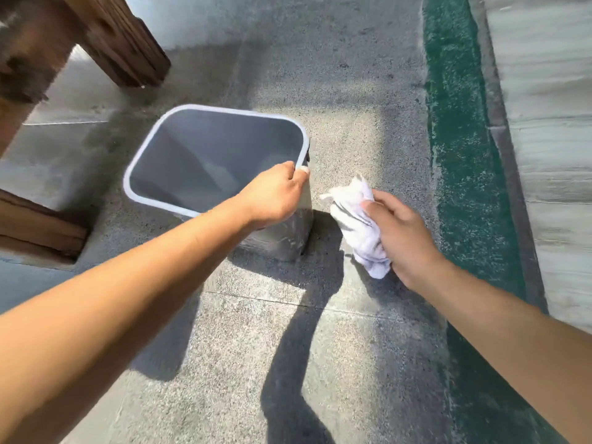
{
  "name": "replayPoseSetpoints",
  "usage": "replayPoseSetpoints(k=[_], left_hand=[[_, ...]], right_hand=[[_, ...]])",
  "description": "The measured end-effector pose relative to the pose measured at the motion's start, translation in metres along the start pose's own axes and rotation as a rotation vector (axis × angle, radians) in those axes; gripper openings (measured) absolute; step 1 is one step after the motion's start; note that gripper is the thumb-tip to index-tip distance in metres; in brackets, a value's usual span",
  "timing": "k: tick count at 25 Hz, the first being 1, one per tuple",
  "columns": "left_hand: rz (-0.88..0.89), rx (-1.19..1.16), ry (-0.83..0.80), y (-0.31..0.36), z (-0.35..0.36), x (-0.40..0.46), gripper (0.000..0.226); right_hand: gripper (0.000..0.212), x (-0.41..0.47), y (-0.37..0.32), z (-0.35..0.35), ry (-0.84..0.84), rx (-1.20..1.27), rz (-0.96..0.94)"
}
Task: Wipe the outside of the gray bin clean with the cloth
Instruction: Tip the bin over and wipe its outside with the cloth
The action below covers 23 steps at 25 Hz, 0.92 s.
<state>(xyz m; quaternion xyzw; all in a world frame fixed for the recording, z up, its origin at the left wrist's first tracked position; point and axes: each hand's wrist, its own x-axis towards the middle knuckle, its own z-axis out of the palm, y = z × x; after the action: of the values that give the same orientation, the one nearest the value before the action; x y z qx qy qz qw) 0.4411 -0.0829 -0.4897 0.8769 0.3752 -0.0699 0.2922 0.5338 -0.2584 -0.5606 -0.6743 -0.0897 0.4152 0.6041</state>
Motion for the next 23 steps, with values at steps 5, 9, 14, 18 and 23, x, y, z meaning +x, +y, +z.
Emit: replayPoseSetpoints(k=[5, 9, 14, 18, 23], left_hand=[[0.07, 0.049, 0.119, -0.005, 0.0, 0.001, 0.039], [0.019, -0.081, 0.21, -0.01, -0.019, -0.016, 0.036], [-0.042, -0.355, 0.284, -0.033, -0.057, -0.041, 0.02], [-0.121, -0.645, 0.287, -0.052, -0.083, -0.064, 0.032], [-0.163, -0.796, 0.314, -0.073, -0.087, -0.09, 0.023]], right_hand=[[0.027, 0.017, 0.008, 0.007, -0.053, -0.008, -0.185], [0.029, 0.02, 0.0, 0.016, -0.034, 0.022, -0.272], [0.023, 0.006, -0.019, 0.033, -0.003, 0.035, -0.371], [0.028, -0.007, -0.047, 0.048, -0.091, -0.196, -0.565], [0.027, -0.014, -0.082, 0.07, -0.281, -0.527, -0.943]])
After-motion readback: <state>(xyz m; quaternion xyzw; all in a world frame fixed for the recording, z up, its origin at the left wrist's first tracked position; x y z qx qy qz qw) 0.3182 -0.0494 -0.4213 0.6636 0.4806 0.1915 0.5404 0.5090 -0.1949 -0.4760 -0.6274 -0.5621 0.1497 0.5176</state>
